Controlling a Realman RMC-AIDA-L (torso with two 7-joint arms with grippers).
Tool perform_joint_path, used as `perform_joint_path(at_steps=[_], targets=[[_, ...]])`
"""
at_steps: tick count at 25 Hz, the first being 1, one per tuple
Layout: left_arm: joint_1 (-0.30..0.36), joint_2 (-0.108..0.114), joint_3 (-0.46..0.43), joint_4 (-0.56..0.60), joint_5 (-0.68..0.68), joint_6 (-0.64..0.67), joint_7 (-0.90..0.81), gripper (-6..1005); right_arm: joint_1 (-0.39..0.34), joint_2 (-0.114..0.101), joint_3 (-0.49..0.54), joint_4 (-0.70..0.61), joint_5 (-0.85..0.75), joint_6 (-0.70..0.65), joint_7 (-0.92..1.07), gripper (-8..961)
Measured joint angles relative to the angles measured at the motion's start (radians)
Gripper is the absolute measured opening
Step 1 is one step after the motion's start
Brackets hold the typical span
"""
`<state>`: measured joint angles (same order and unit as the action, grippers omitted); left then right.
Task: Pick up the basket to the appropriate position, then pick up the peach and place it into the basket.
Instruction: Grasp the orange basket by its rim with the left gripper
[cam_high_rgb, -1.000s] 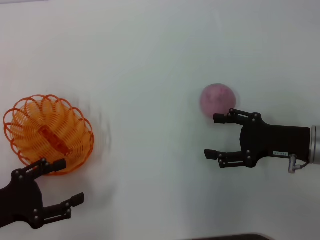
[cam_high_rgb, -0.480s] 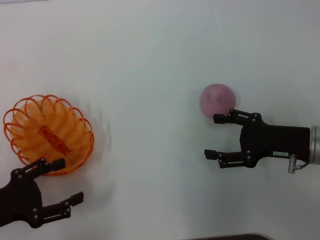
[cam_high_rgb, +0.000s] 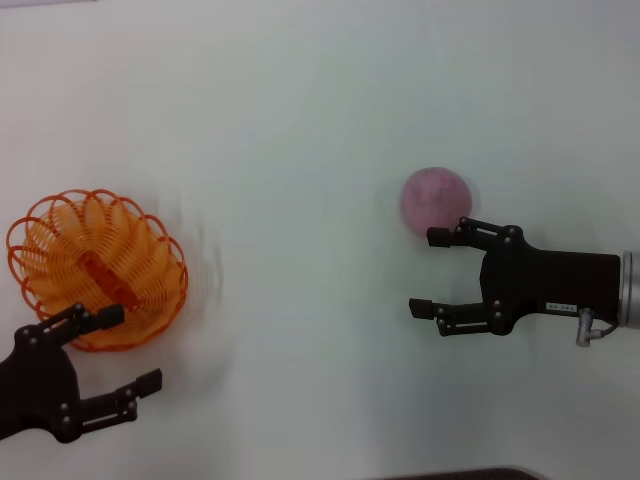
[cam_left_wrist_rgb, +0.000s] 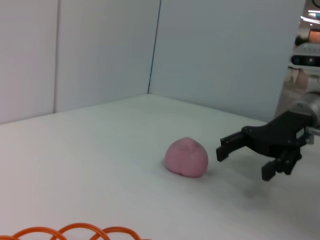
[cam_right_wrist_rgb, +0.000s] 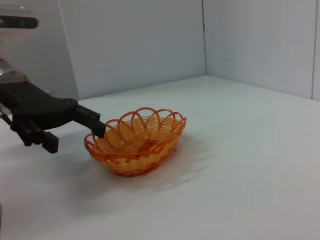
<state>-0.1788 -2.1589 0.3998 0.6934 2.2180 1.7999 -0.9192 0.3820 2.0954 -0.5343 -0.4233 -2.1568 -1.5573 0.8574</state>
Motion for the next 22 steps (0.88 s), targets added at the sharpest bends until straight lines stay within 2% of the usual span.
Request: perform_joint_path(at_steps=[11,17,19,22], targets=[[-0.035,0.001,-0.066,0.04,0.0,0.052,-0.156,873,0.006,0.001,0.002,0.004,0.0,0.005,0.0,957],[-0.08,0.005,-0.082,0.123,0.0,0.093,-0.459,873,0.013,0.0,0.002,0.012,0.0,0.016,0.0,957],[-0.086,0.006,-0.082,0.135,0.001,0.093,-0.505,873,0.014,0.0,0.002,0.012,0.0,0.017,0.0,957],[-0.109,0.018,-0.08,0.154,0.007,0.088,-0.653,873,0.014,0.0,0.002,0.012,0.0,0.017,0.0,957]])
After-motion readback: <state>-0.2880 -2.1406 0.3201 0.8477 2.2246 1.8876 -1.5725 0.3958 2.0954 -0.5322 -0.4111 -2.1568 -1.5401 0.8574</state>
